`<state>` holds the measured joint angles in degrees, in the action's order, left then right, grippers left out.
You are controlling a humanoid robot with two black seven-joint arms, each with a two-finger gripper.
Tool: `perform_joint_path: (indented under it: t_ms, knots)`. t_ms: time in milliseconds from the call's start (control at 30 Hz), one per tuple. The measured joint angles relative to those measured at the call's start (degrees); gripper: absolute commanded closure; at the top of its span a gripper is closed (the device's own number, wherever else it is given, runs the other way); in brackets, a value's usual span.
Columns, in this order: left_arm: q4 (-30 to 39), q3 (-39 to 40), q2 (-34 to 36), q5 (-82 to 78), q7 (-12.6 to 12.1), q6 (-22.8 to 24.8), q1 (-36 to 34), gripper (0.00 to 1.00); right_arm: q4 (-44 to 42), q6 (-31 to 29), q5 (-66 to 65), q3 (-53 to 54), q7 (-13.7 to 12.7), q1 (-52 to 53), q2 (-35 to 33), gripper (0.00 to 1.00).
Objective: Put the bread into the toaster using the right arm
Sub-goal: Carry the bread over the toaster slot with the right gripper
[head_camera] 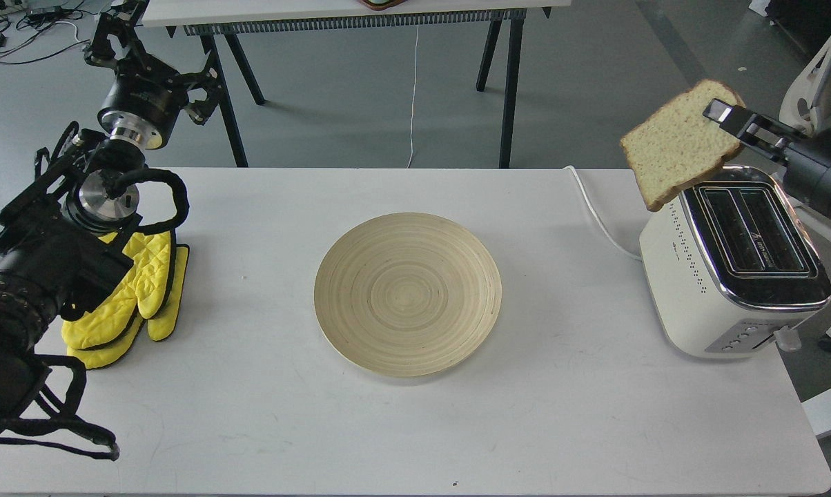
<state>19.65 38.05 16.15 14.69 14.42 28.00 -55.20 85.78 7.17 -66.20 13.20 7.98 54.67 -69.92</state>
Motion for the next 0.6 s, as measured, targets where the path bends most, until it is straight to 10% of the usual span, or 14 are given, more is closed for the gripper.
perform_joint_path:
  t_ms: [600]
  knots:
    - [0.05,0.0,-0.06,0.01,0.0,0.0,0.01,0.0,-6.78,0.12,-3.36,-5.78,-2.51,-1.31,-0.04,0.93]
